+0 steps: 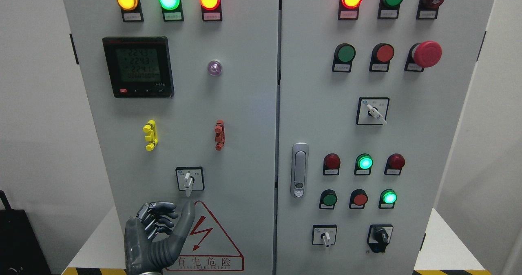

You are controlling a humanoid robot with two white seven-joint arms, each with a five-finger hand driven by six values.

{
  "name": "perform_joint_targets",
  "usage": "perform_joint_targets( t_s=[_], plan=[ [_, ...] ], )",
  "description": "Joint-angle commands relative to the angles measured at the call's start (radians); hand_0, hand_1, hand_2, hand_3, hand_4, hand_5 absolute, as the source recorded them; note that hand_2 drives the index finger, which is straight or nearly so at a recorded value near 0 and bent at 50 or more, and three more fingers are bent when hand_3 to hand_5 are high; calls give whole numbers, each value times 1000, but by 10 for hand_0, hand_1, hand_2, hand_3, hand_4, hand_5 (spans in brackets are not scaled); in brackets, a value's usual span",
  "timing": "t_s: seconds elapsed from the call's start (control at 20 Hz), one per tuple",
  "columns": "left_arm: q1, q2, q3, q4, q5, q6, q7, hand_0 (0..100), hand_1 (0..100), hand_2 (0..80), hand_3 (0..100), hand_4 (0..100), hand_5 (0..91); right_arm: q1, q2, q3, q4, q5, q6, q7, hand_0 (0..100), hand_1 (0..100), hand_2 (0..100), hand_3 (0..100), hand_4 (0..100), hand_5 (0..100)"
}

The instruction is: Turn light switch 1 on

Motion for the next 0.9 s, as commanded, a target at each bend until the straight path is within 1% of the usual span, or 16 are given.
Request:
perform_joint_targets(
  t_s=[0.0, 0.1, 0.4, 0.5, 0.85],
  plan=[
    [-29, -4, -17, 12, -2, 19, 8, 7, 668, 545, 721, 784, 687, 0, 0, 0, 0, 0, -1, 1, 55, 0, 0, 0, 0, 0],
    [-44, -4, -17, 15, -2, 46, 8, 9, 670, 544, 720, 784, 686, 0, 0, 0, 0, 0, -1, -1, 54, 0, 0, 0, 0, 0],
    [-72, -3, -17, 35, -3, 52, 16, 21, 675, 545, 719, 784, 683, 0, 0, 0, 0, -2, -1, 1, 54, 0, 0, 0, 0, 0],
    [-86, -3, -17, 41, -3, 78, 20, 24, 676, 545, 719, 784, 683, 0, 0, 0, 0, 0, -1, -1, 54, 0, 0, 0, 0, 0],
    [-93, -3, -17, 43, -2, 97, 25, 34, 681, 562, 736, 786, 682, 0, 0, 0, 0, 0, -1, 1, 54, 0, 0, 0, 0, 0]
  ],
)
